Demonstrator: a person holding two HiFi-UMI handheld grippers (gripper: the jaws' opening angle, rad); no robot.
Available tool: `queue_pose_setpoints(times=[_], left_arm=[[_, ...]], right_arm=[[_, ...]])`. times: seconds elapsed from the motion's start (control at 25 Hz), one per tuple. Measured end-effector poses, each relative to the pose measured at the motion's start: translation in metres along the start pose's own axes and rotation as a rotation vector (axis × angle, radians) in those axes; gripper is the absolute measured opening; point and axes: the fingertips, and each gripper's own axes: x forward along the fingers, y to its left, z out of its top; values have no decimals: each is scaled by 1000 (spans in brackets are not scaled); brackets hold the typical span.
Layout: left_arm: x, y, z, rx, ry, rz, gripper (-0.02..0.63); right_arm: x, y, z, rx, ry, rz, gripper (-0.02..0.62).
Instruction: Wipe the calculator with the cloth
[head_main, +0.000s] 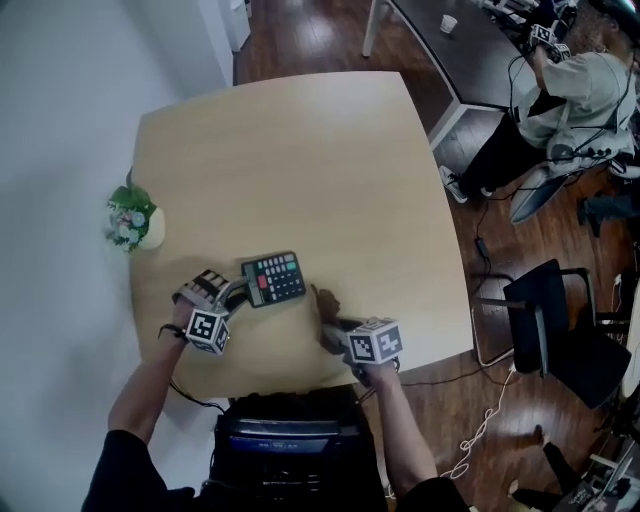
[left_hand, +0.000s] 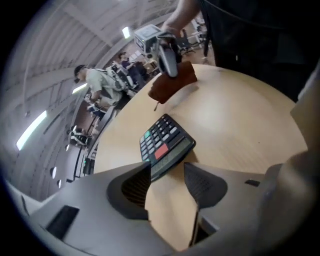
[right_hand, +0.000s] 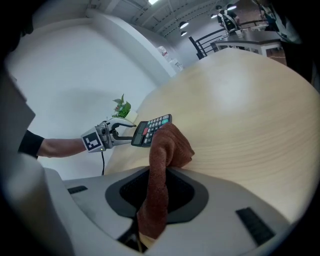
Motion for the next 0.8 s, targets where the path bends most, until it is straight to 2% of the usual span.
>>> queue_pose_setpoints(times=[0.12, 0.2, 0.28, 0.36, 0.4, 0.44, 0.48, 0.56, 0.64, 0.68, 0.72, 0.76, 0.8], left_arm=[[21, -4, -3, 154, 38, -40, 214], [28, -9, -4, 182, 32, -53, 184], [23, -8, 8, 127, -16, -63, 157], [15, -2, 26, -3, -72, -87, 116], [9, 5, 35, -111, -107, -107, 93], [5, 14, 44, -253, -151, -136, 75], [0, 26, 52, -431, -208, -171, 71], [-10, 52, 60, -857, -363, -246, 57], [-22, 74, 57, -1295, -571, -319, 54], [-30, 83, 54, -1487, -692, -349, 51], [-39, 90, 51, -1649, -820, -377, 50], [-49, 94, 49, -1775, -950, -406, 49], [-61, 97, 50, -1862, -1072, -435, 50]], right_arm=[[-6, 4, -2, 28, -44, -29, 84], [-12, 6, -6, 52, -72, -51, 84], [-19, 6, -12, 81, -98, -71, 84], [-28, 6, -17, 107, -122, -93, 84], [-33, 5, -19, 116, -132, -104, 84], [-36, 6, -19, 122, -143, -112, 84], [-40, 8, -18, 128, -155, -114, 84], [-45, 13, -13, 134, -183, -106, 84], [-51, 21, -6, 128, -215, -97, 84], [-54, 25, -1, 119, -233, -94, 84], [-58, 29, 4, 104, -252, -91, 84], [-61, 34, 11, 82, -271, -87, 84], [-65, 38, 17, 54, -289, -82, 84]])
